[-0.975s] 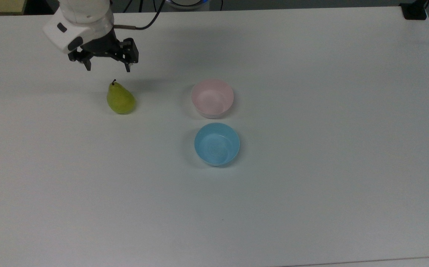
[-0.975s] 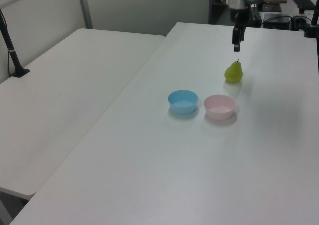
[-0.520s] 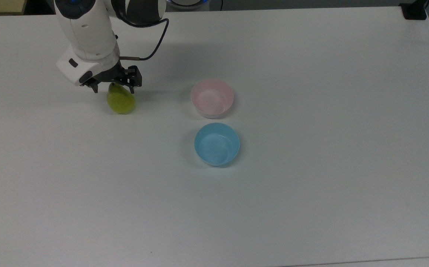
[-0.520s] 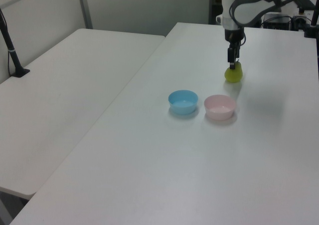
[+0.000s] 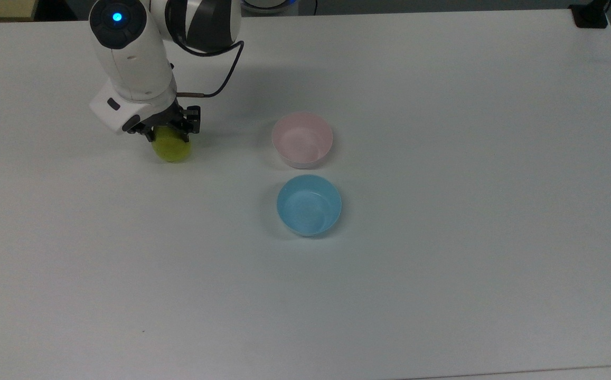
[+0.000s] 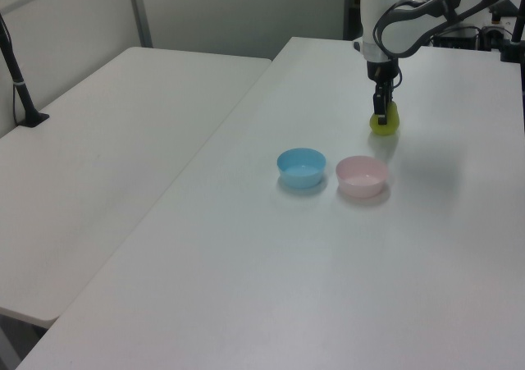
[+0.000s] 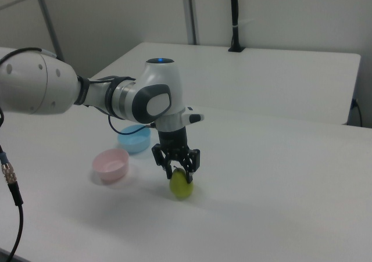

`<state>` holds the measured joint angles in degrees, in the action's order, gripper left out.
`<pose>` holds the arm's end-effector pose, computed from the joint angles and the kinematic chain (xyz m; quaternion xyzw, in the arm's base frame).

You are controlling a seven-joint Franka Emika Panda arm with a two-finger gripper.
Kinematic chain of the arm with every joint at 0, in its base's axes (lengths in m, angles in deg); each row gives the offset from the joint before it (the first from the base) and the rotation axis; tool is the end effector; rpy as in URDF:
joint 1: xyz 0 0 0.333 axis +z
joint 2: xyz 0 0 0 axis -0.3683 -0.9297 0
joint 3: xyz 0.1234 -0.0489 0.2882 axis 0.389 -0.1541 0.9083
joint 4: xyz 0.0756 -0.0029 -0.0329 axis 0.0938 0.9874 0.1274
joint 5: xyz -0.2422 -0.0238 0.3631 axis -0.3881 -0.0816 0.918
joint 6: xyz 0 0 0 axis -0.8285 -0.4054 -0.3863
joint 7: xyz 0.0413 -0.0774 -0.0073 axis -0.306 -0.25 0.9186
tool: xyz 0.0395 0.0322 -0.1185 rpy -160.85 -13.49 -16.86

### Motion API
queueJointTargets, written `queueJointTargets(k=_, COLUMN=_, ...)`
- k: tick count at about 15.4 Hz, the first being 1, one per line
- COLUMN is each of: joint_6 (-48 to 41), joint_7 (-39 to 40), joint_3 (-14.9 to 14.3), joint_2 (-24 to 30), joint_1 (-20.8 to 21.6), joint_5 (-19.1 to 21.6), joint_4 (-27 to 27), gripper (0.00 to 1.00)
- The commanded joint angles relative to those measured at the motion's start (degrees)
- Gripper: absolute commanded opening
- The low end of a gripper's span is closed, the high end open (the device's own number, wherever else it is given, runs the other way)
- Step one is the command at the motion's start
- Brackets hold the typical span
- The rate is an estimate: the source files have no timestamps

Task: Place the pear in the bowl
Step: 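Lift the pear and carry it over the pink bowl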

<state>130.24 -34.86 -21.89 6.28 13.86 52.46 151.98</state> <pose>0.6407 -0.1405 0.2975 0.9968 0.0411 -0.0541 0.0430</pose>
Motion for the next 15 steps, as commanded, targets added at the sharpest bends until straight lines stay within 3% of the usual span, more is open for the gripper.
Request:
queueJointTargets(k=1, joint_6=0.66, joint_7=1.92, joint_3=-0.23, joint_2=2.01, joint_1=0.55, joint_5=-0.78, joint_4=1.54, gripper=0.37)
queueJointTargets(k=6, joint_6=-5.49, joint_7=2.01, joint_3=0.21, joint_2=6.84, joint_1=2.47, joint_5=-1.3, joint_4=1.01, gripper=0.37)
queueJointTargets(k=15, joint_6=-9.37, joint_7=-11.94, joint_3=0.39, joint_2=9.4, joint_1=15.21, joint_5=-0.87, joint_4=0.66, gripper=0.37)
